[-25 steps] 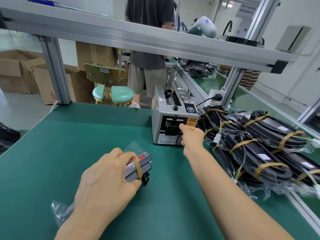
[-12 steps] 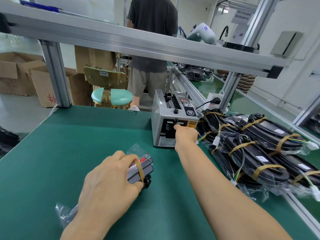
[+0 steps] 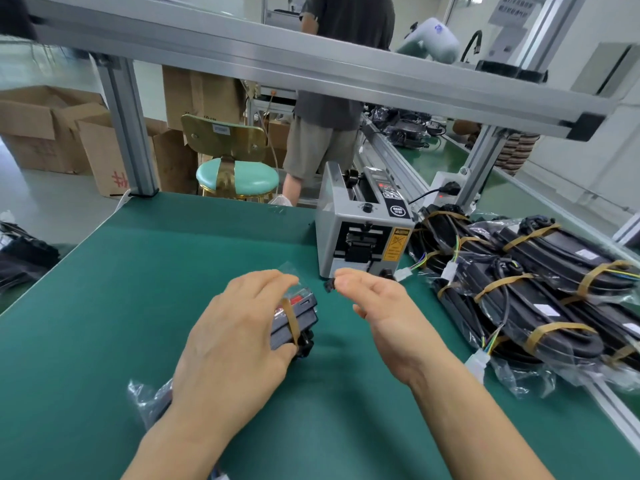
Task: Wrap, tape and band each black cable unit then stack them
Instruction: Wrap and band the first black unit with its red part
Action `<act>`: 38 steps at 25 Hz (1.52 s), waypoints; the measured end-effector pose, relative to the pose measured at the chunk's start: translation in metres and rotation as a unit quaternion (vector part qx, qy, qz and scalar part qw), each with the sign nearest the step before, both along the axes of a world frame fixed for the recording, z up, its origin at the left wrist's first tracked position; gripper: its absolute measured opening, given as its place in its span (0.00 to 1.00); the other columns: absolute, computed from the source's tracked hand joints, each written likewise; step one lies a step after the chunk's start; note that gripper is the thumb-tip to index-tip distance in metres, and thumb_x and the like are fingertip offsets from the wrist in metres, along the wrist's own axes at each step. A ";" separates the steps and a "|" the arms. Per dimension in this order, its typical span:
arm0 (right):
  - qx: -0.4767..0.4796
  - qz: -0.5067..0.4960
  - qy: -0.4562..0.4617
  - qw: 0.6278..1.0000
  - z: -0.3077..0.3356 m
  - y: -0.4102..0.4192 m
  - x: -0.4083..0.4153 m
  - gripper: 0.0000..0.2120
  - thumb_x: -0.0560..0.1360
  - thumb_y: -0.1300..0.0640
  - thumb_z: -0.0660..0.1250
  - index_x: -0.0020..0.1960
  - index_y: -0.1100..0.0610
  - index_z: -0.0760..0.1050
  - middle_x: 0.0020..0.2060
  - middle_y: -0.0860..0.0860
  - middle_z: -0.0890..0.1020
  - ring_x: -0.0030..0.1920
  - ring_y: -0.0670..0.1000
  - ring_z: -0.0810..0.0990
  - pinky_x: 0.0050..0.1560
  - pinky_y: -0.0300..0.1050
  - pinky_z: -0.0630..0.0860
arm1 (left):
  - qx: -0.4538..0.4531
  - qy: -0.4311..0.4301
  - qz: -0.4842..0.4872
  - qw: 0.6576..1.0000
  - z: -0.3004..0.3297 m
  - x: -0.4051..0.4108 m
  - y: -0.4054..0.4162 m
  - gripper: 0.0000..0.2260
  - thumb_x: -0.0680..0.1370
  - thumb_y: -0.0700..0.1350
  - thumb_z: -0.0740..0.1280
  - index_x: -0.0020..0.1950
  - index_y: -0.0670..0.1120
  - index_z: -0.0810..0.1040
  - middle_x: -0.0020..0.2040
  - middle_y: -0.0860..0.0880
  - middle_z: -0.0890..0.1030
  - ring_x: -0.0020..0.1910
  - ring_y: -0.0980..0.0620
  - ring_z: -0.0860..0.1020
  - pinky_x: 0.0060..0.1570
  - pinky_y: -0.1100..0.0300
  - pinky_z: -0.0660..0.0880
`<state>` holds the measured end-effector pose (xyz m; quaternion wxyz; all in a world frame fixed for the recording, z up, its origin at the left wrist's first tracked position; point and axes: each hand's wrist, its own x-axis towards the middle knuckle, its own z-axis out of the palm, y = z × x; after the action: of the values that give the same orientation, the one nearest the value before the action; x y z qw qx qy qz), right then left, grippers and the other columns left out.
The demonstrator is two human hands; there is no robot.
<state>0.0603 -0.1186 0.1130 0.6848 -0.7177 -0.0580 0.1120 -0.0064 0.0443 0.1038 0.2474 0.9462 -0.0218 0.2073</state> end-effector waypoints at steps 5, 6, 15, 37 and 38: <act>-0.039 0.010 -0.030 0.999 -0.008 0.010 -0.010 0.12 0.73 0.58 0.69 0.31 0.51 0.80 0.56 0.45 0.78 0.53 0.36 0.76 0.50 0.31 0.66 | -0.058 0.004 0.018 0.998 -0.003 -0.004 -0.003 0.24 0.64 0.44 0.75 0.53 0.61 0.69 0.48 0.62 0.77 0.44 0.58 0.68 0.35 0.74 0.64; -0.042 0.001 -0.031 0.999 -0.009 0.011 -0.009 0.11 0.73 0.59 0.69 0.32 0.51 0.80 0.56 0.45 0.78 0.53 0.36 0.75 0.50 0.31 0.66 | -0.061 0.002 0.022 0.998 -0.004 -0.005 -0.004 0.23 0.64 0.45 0.75 0.52 0.61 0.68 0.46 0.62 0.77 0.43 0.58 0.67 0.35 0.74 0.65; -0.059 -0.031 -0.045 0.997 -0.015 0.017 -0.009 0.10 0.72 0.60 0.71 0.32 0.53 0.81 0.50 0.45 0.77 0.45 0.29 0.74 0.45 0.25 0.67 | -0.049 0.004 0.030 0.998 -0.003 -0.005 -0.006 0.18 0.64 0.46 0.74 0.47 0.59 0.69 0.42 0.60 0.75 0.41 0.60 0.64 0.33 0.74 0.64; -0.179 -0.116 -0.129 0.969 -0.015 0.027 -0.022 0.09 0.71 0.58 0.70 0.32 0.55 0.79 0.43 0.44 0.75 0.48 0.40 0.74 0.53 0.36 0.68 | -0.030 0.006 0.012 0.999 -0.001 -0.007 -0.008 0.19 0.62 0.43 0.76 0.45 0.58 0.72 0.42 0.61 0.75 0.40 0.59 0.64 0.33 0.73 0.60; -0.191 -0.120 -0.135 0.965 -0.014 0.027 -0.023 0.09 0.71 0.58 0.70 0.32 0.54 0.79 0.43 0.43 0.75 0.49 0.41 0.75 0.58 0.41 0.68 | -0.031 0.006 0.011 0.999 -0.001 -0.007 -0.008 0.19 0.62 0.43 0.76 0.45 0.58 0.72 0.43 0.61 0.75 0.40 0.59 0.64 0.32 0.73 0.60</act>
<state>0.0377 -0.0912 0.0991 0.5293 -0.8453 -0.0409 -0.0600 -0.0130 0.0362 0.1029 0.2744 0.9396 -0.0032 0.2047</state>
